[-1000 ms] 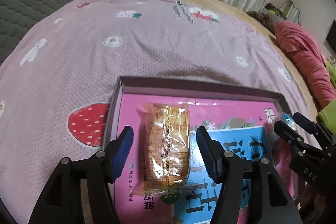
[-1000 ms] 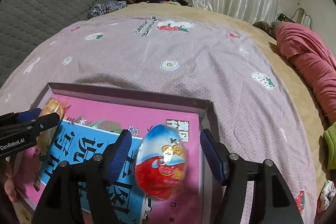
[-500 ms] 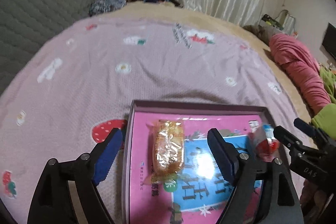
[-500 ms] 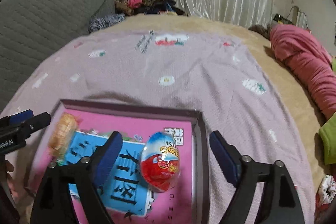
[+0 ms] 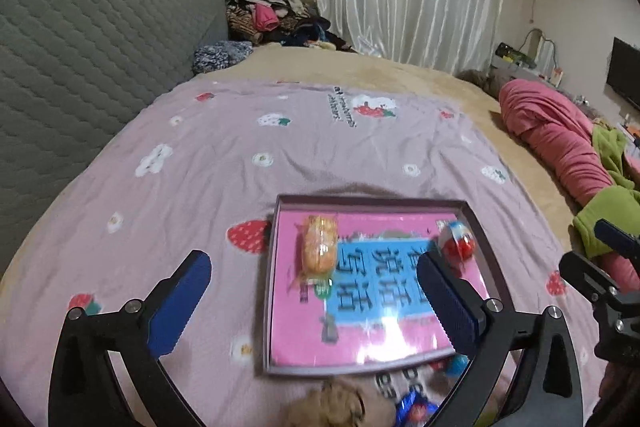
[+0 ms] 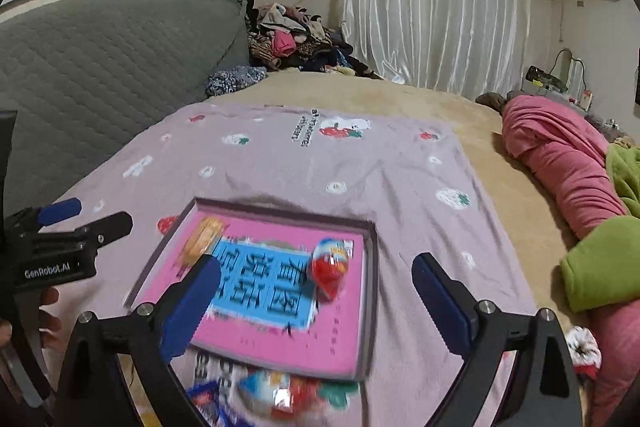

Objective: Organize objects
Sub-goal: 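Withdraw both tools from the tray and move toward the yellow cake and green ring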

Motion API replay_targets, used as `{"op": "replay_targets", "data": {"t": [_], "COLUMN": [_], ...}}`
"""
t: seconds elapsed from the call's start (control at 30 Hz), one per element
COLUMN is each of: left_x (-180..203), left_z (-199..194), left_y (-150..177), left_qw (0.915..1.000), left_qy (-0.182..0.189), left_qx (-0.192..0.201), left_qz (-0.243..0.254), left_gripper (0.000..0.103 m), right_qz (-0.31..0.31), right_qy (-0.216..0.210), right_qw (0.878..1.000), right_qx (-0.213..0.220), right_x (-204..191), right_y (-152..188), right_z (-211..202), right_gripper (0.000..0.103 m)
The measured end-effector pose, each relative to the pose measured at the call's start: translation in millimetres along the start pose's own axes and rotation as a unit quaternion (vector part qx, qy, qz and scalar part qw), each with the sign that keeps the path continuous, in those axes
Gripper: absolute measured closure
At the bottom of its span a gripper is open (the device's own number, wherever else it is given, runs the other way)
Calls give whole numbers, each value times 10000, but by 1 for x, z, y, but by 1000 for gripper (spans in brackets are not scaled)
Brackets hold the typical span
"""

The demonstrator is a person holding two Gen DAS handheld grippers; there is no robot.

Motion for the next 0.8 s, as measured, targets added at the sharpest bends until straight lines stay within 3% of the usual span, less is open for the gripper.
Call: {"op": "replay_targets", "data": {"t": [0.47, 0.8], "left_x": [28, 19], "left_z": [-114, -160], "left_y": [50, 90], "left_qw": [9994, 9993], "left_qy": [4, -92], "left_qx": [-109, -191], "left_qz": [339, 293], "left_gripper": [0, 0], "right_qz": [87, 1], "right_qy": [-185, -195], "right_qw": [9998, 9998], "right_qx": [45, -1], "right_x": [-11, -26], "right_y": [30, 62], "right_z": [-117, -164], "right_gripper": [6, 6]}}
Point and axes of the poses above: each gripper's, at about its wrist camera, not at the fingertips, and z roughly the way its jaws point, x to its right, y to its underside, the point moved 8 cm from there along z, roughly the way its jaws point, and after that the axes turned 3 degrees about z, right-handed, at the moved point
